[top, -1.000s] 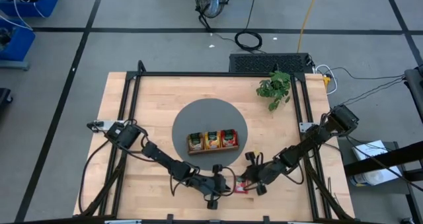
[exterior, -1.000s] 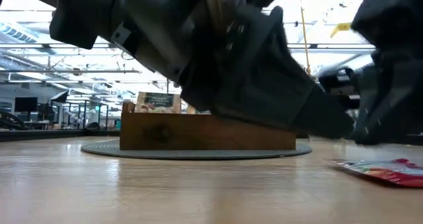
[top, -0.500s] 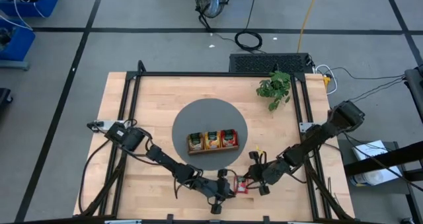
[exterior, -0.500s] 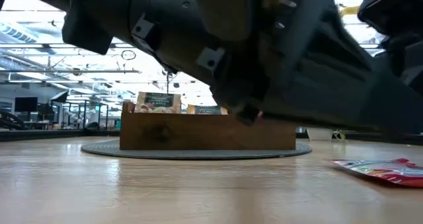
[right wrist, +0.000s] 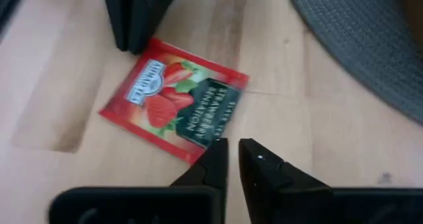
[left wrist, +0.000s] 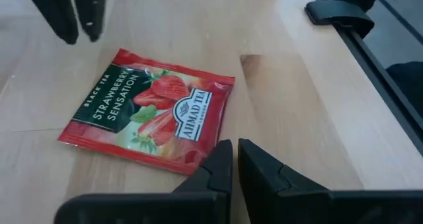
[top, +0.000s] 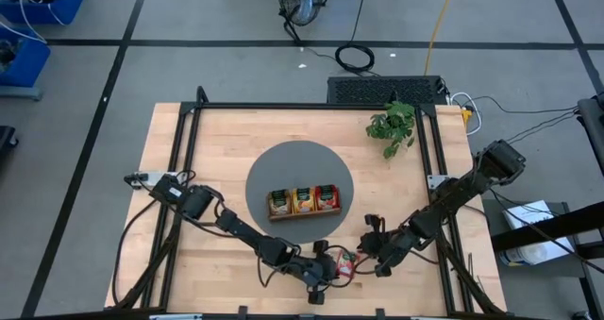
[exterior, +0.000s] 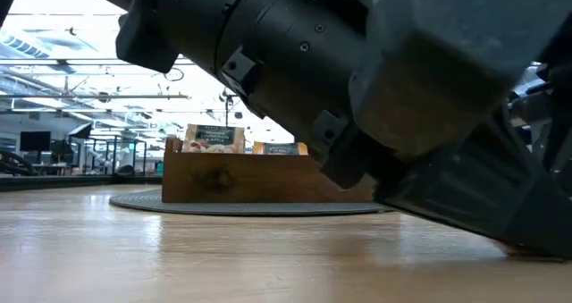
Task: Pick & Place Tea
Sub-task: Put the red tea bag into the right section of the wooden organizer
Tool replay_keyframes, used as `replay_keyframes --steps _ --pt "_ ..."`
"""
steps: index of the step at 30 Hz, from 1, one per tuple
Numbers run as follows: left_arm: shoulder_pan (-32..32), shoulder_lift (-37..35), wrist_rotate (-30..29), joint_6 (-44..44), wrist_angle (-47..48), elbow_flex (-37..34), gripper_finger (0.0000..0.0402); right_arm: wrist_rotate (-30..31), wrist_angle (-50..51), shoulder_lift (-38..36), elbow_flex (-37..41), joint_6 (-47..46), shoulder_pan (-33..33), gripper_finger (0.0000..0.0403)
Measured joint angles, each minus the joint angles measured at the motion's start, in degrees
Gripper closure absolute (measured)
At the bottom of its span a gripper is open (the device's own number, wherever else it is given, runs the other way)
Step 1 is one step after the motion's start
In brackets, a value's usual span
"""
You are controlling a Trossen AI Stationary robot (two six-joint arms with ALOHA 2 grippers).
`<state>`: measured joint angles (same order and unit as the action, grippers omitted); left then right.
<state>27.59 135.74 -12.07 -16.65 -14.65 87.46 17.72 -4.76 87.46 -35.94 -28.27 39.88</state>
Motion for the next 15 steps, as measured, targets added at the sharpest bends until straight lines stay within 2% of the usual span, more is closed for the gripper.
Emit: replay_keyframes --steps 5,9,15 --pt "-0.6 -0.2 0.5 -2.9 2.7 0.1 0.0371 -2.6 0.2 0.0 0.0 -1.7 -0.1 0.0334" --pt "-0.8 -0.2 0.5 -3.3 3.3 0.1 0.0371 -9.2 1.6 0.0 0.0 -4.6 -0.8 0.0302" --pt "-0.8 -0.2 0.5 -1.1 3.5 0.1 0.0371 -10.5 4.7 0.0 0.0 -9.6 -1.7 0.0270"
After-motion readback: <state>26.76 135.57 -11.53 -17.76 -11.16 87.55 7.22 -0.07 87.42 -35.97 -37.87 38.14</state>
